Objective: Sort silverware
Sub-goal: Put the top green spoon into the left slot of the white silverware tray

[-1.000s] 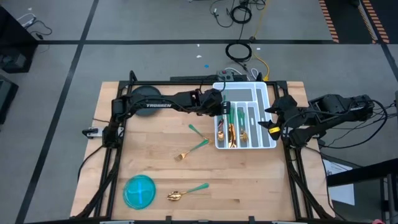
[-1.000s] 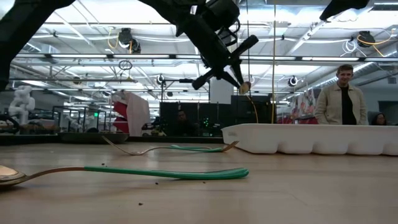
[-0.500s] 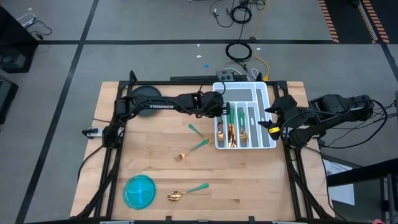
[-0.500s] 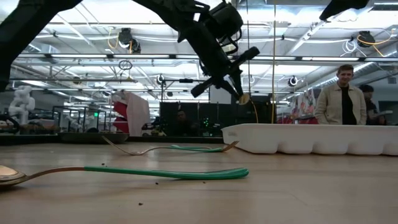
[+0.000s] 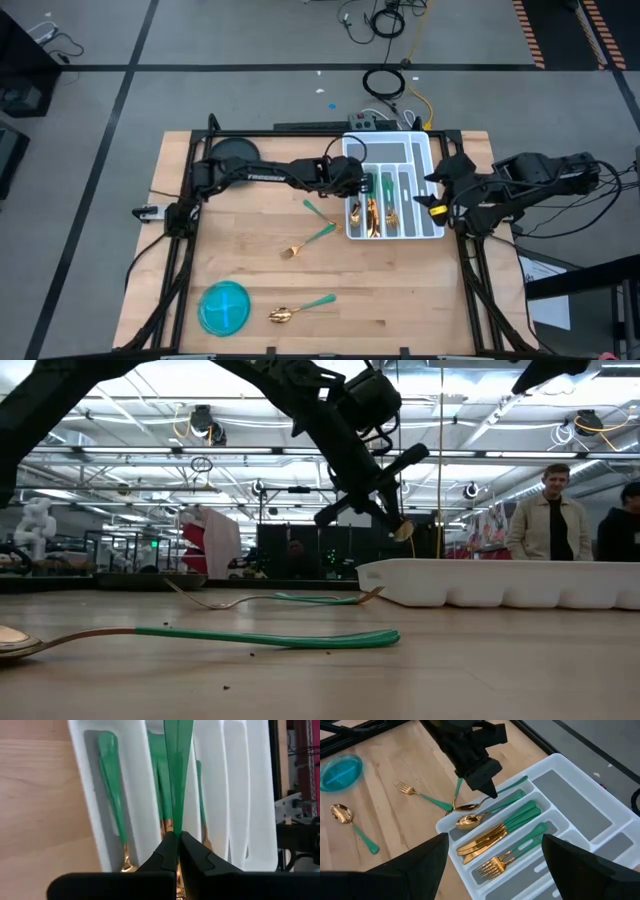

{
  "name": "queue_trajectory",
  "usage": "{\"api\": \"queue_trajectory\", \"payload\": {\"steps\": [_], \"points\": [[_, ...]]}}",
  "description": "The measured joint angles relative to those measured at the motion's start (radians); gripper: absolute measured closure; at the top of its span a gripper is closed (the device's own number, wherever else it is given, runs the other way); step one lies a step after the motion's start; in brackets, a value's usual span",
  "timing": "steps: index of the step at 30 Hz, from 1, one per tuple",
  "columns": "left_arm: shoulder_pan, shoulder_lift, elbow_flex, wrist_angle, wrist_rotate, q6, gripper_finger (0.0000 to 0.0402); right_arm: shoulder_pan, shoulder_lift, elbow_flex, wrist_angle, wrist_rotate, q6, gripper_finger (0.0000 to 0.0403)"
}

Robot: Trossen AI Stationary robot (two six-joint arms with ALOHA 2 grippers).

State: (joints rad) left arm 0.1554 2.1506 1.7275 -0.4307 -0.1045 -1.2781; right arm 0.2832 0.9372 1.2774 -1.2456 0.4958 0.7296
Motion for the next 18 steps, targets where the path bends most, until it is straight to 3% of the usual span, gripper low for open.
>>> {"api": "queue_trajectory", "payload": {"steps": [18], "points": [[-0.001, 0.045, 0.0, -0.001, -0.02, -0.001, 0.0396, 0.0, 0.045, 0.0, -0.007, -0.01, -0.002, 0.009]]}}
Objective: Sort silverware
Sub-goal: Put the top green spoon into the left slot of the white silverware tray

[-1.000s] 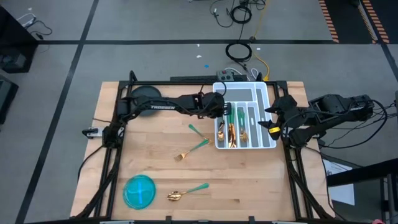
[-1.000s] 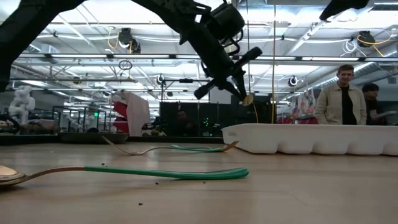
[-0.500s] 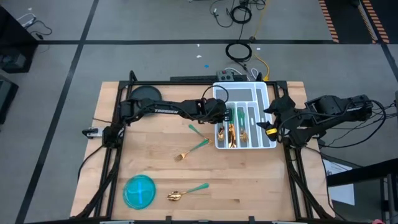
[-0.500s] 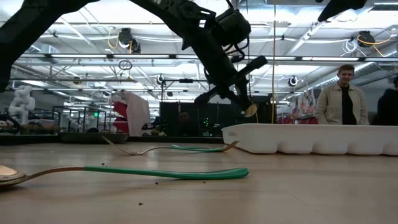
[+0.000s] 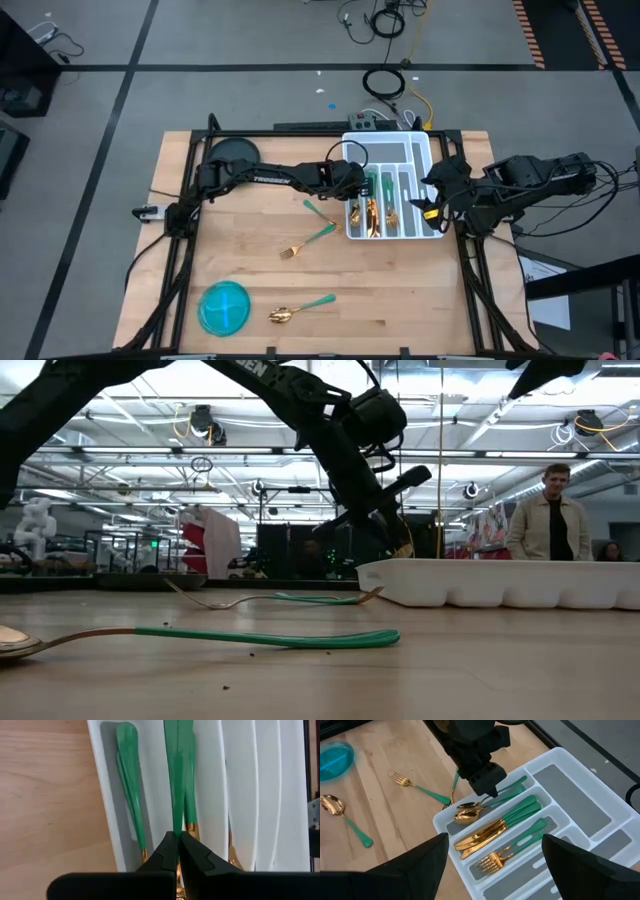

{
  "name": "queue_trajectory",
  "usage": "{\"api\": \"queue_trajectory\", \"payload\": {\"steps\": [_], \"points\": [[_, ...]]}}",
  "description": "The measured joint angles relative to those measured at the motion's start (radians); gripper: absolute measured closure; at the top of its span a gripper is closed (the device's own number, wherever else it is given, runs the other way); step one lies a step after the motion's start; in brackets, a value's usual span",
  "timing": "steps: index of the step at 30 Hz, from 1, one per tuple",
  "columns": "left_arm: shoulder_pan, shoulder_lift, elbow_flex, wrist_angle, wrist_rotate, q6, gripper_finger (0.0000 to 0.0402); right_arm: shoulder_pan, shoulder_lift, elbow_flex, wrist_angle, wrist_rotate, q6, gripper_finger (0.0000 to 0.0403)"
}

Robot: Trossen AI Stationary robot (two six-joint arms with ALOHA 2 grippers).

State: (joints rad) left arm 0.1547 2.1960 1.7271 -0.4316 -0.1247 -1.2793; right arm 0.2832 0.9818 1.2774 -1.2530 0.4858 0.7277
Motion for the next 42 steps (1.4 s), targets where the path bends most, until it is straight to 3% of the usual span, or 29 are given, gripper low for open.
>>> {"api": "queue_trajectory", "payload": {"steps": [42], "points": [[-0.007, 0.045, 0.0, -0.02, -0.008, -0.023, 0.0396, 0.0, 0.0, 0.0, 0.0, -0.017, -0.01, 0.009]]}}
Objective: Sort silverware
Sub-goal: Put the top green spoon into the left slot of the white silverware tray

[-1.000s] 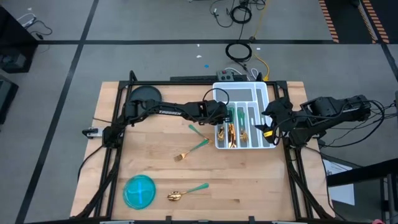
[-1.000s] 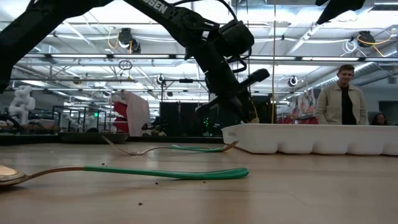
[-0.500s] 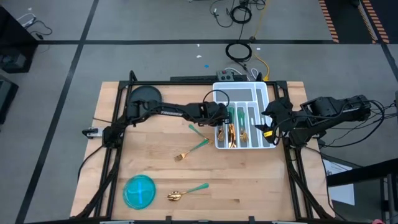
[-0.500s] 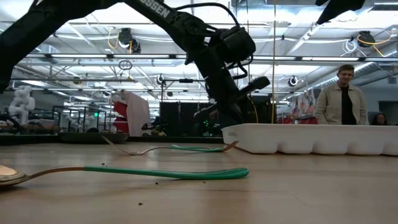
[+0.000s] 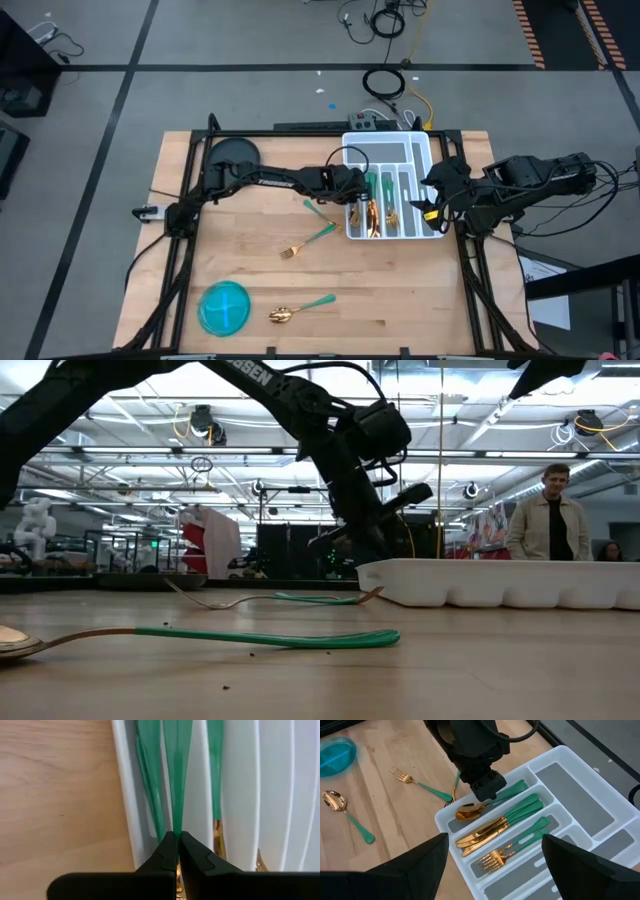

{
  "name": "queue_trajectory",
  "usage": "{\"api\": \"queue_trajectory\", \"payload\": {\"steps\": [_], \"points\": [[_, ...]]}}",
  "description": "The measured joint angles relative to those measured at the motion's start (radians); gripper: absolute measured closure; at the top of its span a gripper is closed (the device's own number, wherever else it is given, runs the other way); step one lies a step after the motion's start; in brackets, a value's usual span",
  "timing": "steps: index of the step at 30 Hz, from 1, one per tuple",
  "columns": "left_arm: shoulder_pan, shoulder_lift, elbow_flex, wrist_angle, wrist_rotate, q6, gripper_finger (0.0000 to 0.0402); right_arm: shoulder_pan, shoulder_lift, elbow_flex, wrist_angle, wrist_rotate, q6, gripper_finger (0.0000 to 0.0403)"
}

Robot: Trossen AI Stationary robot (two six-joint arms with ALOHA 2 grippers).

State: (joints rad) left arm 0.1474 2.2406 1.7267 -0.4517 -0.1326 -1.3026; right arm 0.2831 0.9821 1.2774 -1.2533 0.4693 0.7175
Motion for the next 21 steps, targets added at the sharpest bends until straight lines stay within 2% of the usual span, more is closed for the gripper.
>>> {"api": "queue_trajectory", "payload": {"steps": [21], "points": [[0.003, 0.028, 0.001, 0.026, 0.035, -0.016, 0.0394, 0.0, 0.0, 0.0, 0.0, 0.0, -0.001, 0.009]]}}
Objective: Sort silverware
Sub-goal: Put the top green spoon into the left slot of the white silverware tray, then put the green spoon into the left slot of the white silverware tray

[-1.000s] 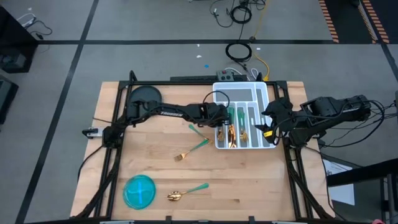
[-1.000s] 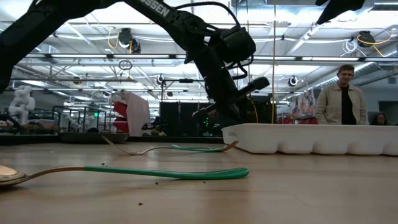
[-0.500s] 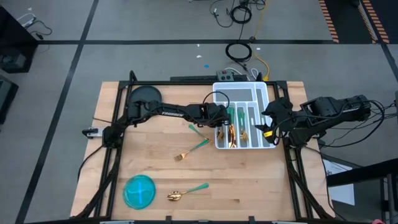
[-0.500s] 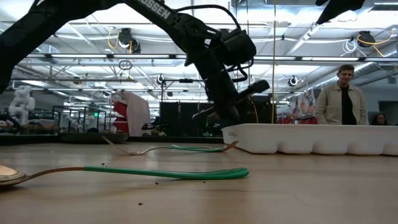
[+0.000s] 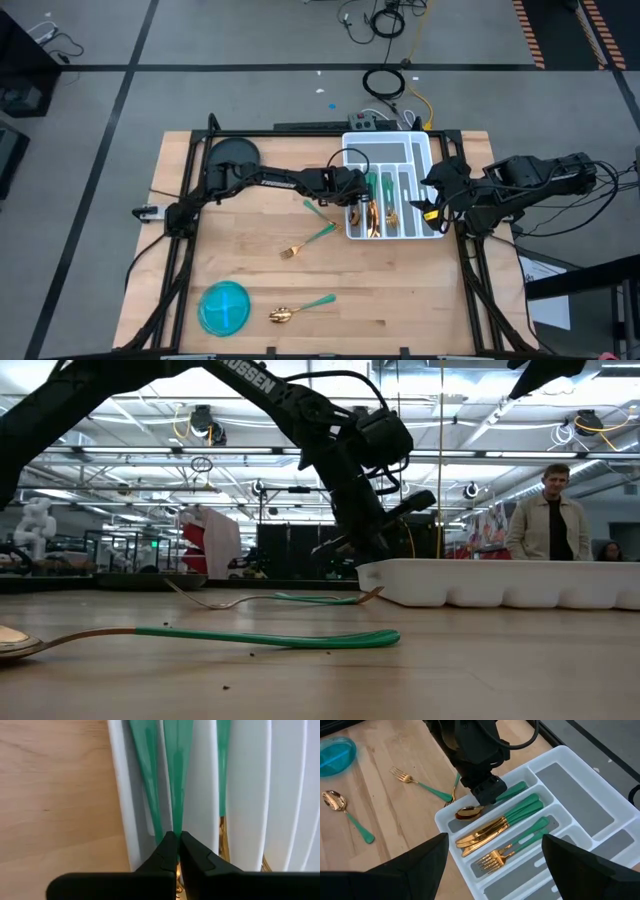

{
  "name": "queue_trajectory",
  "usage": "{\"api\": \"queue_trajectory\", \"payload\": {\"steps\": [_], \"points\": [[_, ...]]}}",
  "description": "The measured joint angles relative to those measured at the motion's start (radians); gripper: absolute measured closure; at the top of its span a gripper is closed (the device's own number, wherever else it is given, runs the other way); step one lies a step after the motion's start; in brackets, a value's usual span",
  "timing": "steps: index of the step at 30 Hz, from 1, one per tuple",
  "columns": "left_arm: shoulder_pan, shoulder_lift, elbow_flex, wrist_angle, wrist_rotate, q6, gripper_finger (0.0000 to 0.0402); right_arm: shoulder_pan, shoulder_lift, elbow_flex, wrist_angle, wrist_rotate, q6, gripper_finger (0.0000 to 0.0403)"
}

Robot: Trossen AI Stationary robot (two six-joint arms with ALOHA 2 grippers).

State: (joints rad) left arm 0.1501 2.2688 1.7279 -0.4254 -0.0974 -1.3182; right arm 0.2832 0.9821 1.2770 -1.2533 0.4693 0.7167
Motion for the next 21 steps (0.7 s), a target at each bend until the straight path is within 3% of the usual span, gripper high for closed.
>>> {"api": "queue_trajectory", "payload": {"steps": [9, 21], "points": [[0.002, 0.001, -0.001, 0.05, 0.021, 0.041, 0.0334, 0.0, 0.0, 0.0, 0.0, 0.0, -0.003, 0.0089], [0.017, -0.004, -0.001, 0.053, 0.114, 0.042, 0.0327, 0.0, 0.0, 0.0, 0.0, 0.0, 0.0, 0.0089]]}}
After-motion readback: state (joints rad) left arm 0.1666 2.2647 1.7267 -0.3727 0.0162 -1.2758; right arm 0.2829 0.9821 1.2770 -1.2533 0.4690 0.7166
